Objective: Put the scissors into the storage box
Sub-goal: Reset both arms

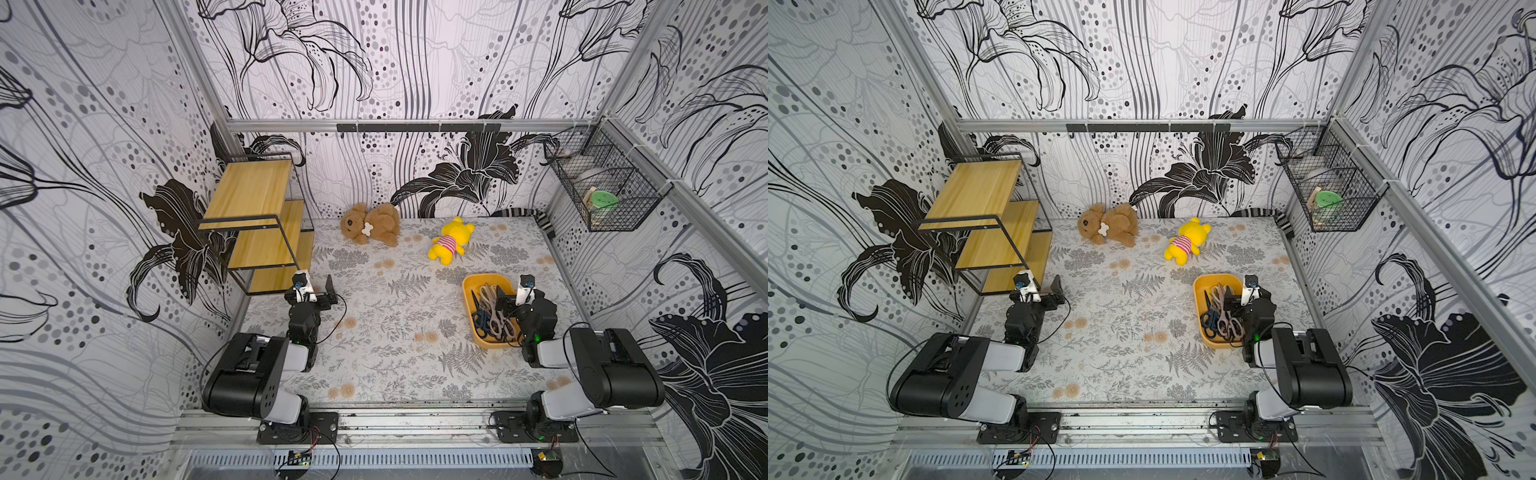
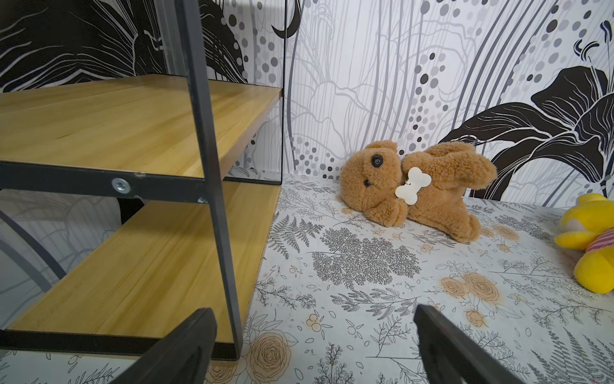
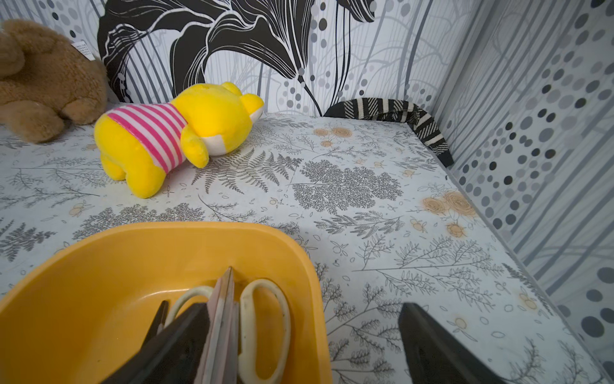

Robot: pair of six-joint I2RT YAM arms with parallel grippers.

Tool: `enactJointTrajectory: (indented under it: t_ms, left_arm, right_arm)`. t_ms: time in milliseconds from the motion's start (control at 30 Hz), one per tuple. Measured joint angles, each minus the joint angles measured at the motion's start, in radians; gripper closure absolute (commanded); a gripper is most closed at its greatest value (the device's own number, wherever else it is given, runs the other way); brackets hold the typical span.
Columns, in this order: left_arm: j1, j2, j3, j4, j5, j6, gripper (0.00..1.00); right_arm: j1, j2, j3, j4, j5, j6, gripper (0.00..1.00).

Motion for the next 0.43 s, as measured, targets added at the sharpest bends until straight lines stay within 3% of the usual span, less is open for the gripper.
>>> enactJointTrajectory:
  t_ms: [433]
  left_arm:
    - [0.000,0.000,0.000,0.002,-0.002,0.000,0.02]
  right_arm:
    - [0.000,0.000,0.007,0.000,-0.006,0.000,0.05]
